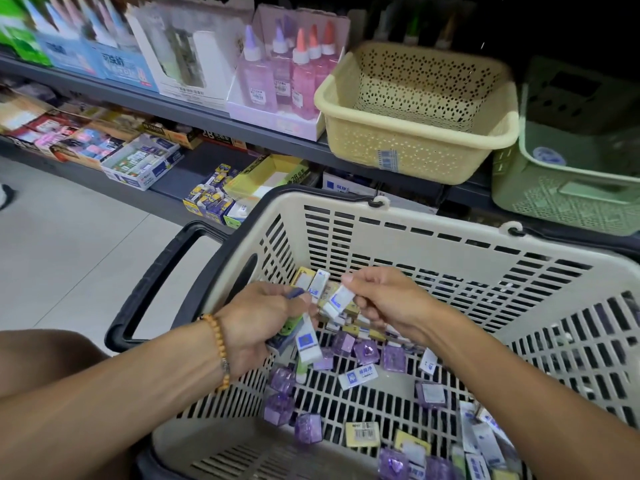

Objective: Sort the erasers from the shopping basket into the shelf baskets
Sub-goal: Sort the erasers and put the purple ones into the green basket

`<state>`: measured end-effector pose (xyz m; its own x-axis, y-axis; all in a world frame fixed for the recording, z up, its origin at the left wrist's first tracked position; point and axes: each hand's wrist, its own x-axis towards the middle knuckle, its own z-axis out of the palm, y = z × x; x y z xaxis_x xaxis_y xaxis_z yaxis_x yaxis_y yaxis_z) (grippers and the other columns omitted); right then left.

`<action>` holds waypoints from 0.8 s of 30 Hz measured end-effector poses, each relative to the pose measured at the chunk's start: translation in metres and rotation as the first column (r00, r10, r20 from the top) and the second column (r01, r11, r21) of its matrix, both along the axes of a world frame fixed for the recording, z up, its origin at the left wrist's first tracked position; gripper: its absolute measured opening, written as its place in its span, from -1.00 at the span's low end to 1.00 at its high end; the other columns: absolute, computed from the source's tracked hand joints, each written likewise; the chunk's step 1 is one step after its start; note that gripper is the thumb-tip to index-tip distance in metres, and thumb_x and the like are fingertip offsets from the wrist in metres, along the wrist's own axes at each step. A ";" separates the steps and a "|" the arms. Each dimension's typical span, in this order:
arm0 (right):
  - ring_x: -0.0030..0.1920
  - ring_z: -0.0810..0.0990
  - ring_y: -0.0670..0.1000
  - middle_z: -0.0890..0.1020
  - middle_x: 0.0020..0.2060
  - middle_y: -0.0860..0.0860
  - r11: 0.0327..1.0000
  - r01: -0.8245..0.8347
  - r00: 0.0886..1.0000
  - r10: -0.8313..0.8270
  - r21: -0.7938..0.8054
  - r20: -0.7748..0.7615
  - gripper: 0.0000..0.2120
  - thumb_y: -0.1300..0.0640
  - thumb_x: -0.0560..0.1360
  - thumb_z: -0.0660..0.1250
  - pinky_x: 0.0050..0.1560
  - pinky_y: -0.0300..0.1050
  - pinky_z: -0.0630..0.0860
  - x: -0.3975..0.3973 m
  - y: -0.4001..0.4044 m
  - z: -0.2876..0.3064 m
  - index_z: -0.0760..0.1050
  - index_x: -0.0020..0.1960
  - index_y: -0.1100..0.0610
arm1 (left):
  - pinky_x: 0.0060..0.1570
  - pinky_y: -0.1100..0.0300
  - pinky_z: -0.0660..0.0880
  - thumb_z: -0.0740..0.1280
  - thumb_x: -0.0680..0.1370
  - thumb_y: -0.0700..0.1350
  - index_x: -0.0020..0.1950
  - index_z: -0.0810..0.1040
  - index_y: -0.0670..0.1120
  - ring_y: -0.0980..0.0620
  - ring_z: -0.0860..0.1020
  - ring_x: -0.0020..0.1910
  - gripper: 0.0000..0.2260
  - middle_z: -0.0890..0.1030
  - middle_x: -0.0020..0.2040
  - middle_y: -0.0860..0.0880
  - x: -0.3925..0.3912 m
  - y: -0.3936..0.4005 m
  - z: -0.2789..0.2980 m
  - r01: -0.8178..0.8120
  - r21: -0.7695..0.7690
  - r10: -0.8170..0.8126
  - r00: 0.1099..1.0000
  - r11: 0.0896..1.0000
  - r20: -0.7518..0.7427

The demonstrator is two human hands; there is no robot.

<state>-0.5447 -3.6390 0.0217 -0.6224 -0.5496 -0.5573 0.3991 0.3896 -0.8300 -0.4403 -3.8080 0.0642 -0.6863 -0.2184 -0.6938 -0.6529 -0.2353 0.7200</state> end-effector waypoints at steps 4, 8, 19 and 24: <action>-0.56 0.35 -0.11 0.55 -0.46 -0.02 0.968 0.125 0.981 -0.088 0.216 -0.172 -0.76 0.04 0.59 0.33 -0.56 -0.25 0.30 -0.004 -0.003 -0.021 0.55 -0.18 0.17 | -0.48 0.21 0.53 0.32 0.57 -0.25 0.00 0.61 -0.25 -0.06 0.59 -0.28 -0.90 0.66 -0.10 -0.23 -0.004 0.000 0.001 -0.095 -0.046 0.093 0.994 0.994 -0.048; -0.52 0.52 -0.09 0.65 -0.26 0.10 0.967 0.176 0.980 -0.154 0.186 -0.125 -0.94 0.27 0.60 0.26 -0.52 -0.24 0.39 -0.003 -0.020 -0.030 0.52 0.02 0.21 | -0.44 0.18 0.52 0.32 0.58 -0.25 0.06 0.58 -0.30 -0.07 0.56 -0.25 -0.86 0.63 -0.08 -0.24 -0.007 -0.001 0.000 -0.129 -0.065 0.123 0.988 0.990 -0.092; -0.25 0.69 0.01 0.72 -0.18 0.11 0.981 -0.186 0.982 0.183 -0.060 -0.052 -0.77 -0.05 0.47 0.46 -0.32 -0.25 0.56 0.026 -0.008 0.013 0.66 -0.05 0.11 | -0.18 0.10 0.50 0.34 0.57 -0.24 0.07 0.57 -0.25 -0.09 0.52 -0.19 -0.88 0.59 -0.09 -0.20 -0.015 0.007 0.002 -0.152 -0.103 0.132 0.975 0.983 -0.178; -0.30 0.69 0.06 0.71 -0.20 0.18 0.995 -0.075 0.997 0.077 -0.071 0.025 -0.91 0.17 0.61 0.28 -0.36 -0.23 0.58 0.022 0.007 0.019 0.52 0.03 0.18 | -0.37 0.23 0.48 0.33 0.57 -0.27 0.03 0.60 -0.24 0.03 0.52 -0.36 -0.91 0.58 -0.22 -0.11 -0.014 0.012 0.001 -0.171 -0.124 0.144 0.969 0.977 -0.201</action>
